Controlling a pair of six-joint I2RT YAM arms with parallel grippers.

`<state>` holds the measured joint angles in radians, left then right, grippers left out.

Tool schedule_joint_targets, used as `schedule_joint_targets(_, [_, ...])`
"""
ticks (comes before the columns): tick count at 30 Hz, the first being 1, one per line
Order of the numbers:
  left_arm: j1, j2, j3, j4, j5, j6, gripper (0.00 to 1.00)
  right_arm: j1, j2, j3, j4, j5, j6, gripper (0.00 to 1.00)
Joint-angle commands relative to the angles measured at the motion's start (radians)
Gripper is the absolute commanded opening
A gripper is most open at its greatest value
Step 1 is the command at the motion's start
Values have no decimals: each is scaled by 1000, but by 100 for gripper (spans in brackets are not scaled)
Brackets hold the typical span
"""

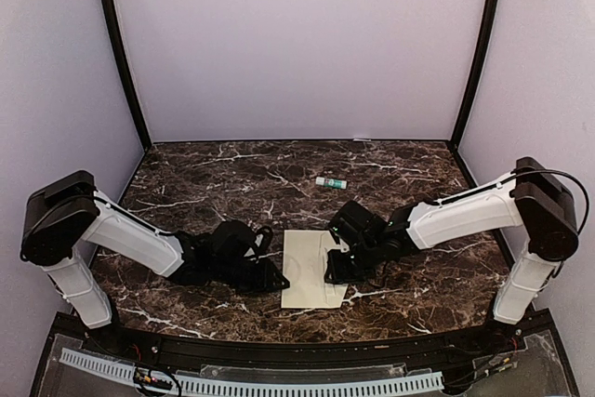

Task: Place the letter into the envelope and seal it
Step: Place the letter in the envelope.

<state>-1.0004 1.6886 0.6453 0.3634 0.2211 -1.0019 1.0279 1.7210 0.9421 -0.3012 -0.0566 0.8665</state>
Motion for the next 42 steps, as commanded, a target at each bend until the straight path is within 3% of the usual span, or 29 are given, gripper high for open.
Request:
schedule_joint_targets(1, [-8,9,-9,21,8,-7,20,14,20,-4,26,-17,3,28])
schedule_joint_targets(42, [-31,62,42,34,34,-7,15,27,49,49,118,-104,15,25])
